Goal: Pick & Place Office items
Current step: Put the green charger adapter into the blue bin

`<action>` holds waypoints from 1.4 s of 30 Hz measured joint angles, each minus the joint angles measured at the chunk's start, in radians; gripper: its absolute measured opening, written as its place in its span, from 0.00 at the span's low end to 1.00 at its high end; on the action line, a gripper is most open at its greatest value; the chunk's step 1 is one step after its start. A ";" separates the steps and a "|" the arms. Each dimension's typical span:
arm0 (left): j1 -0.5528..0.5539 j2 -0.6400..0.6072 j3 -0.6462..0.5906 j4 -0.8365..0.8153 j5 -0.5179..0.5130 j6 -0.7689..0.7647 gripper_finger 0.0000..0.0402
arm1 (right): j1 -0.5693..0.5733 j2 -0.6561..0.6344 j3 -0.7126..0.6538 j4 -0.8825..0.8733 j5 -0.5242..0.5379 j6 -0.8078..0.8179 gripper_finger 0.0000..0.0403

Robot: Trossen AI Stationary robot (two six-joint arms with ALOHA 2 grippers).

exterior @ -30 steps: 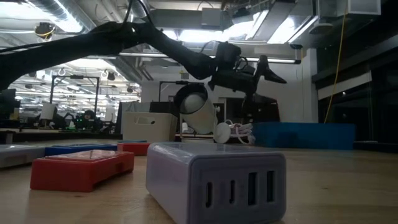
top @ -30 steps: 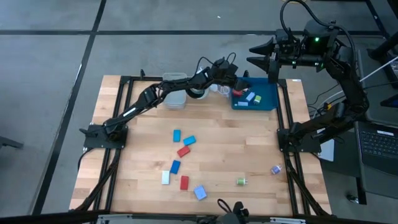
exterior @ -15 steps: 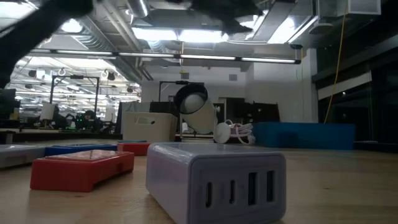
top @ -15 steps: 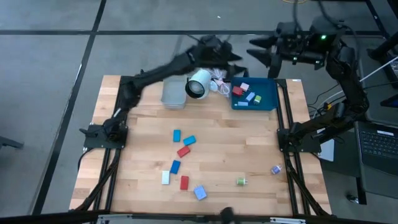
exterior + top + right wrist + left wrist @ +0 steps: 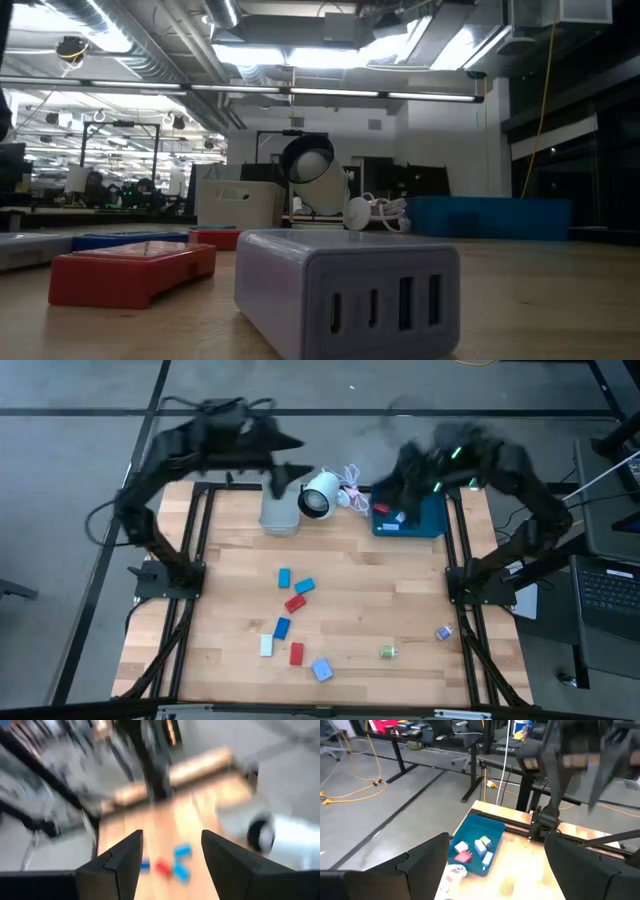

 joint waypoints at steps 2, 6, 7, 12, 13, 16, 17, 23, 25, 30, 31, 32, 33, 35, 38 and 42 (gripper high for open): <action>-0.034 -0.042 0.000 -0.052 -0.050 -0.015 0.80 | 0.095 0.039 0.000 -0.069 0.090 0.054 0.52; -0.103 -0.092 0.000 -0.150 -0.117 -0.021 0.78 | 0.275 0.122 0.000 -0.170 0.248 0.193 0.52; -0.122 -0.097 0.000 -0.176 -0.130 -0.026 0.78 | 0.318 0.147 0.000 -0.213 0.269 0.233 0.52; -0.222 -0.099 -0.001 -0.270 -0.180 -0.037 0.75 | 0.520 0.250 -0.100 -0.322 0.324 0.428 0.52; -0.242 -0.096 -0.001 -0.283 -0.185 -0.039 0.74 | 0.555 0.260 -0.138 -0.314 0.324 0.471 0.52; -0.300 -0.085 -0.001 -0.334 -0.190 -0.045 0.74 | 0.644 0.272 -0.263 -0.262 0.316 0.587 0.52; -0.319 -0.082 -0.002 -0.351 -0.194 -0.045 0.74 | 0.669 0.272 -0.306 -0.241 0.313 0.627 0.52; -0.394 -0.079 -0.002 -0.393 -0.204 -0.086 0.74 | 0.770 0.271 -0.502 -0.062 0.271 0.794 0.52; -0.410 -0.079 -0.002 -0.393 -0.210 -0.103 0.74 | 0.797 0.271 -0.572 0.014 0.258 0.849 0.52; -0.463 -0.079 -0.002 -0.437 -0.260 -0.133 0.74 | 0.844 0.271 -0.724 0.119 0.205 0.976 0.52; -0.475 -0.079 -0.002 -0.450 -0.275 -0.135 0.74 | 0.849 0.271 -0.741 0.119 0.200 0.987 0.52; -0.485 -0.079 -0.002 -0.460 -0.289 -0.138 0.74 | 0.850 0.271 -0.753 0.118 0.196 0.989 0.52; -0.494 -0.079 -0.002 -0.464 -0.300 -0.141 0.74 | 0.851 0.271 -0.761 0.115 0.196 0.989 0.52; -0.503 -0.079 -0.002 -0.464 -0.305 -0.143 0.74 | 0.851 0.271 -0.771 0.111 0.213 0.963 0.52; -0.508 -0.079 -0.002 -0.464 -0.311 -0.153 0.74 | 0.851 0.270 -0.805 0.130 0.210 0.896 0.52; -0.507 -0.079 -0.002 -0.466 -0.315 -0.153 0.74 | 0.846 0.271 -0.839 0.151 0.134 0.780 0.52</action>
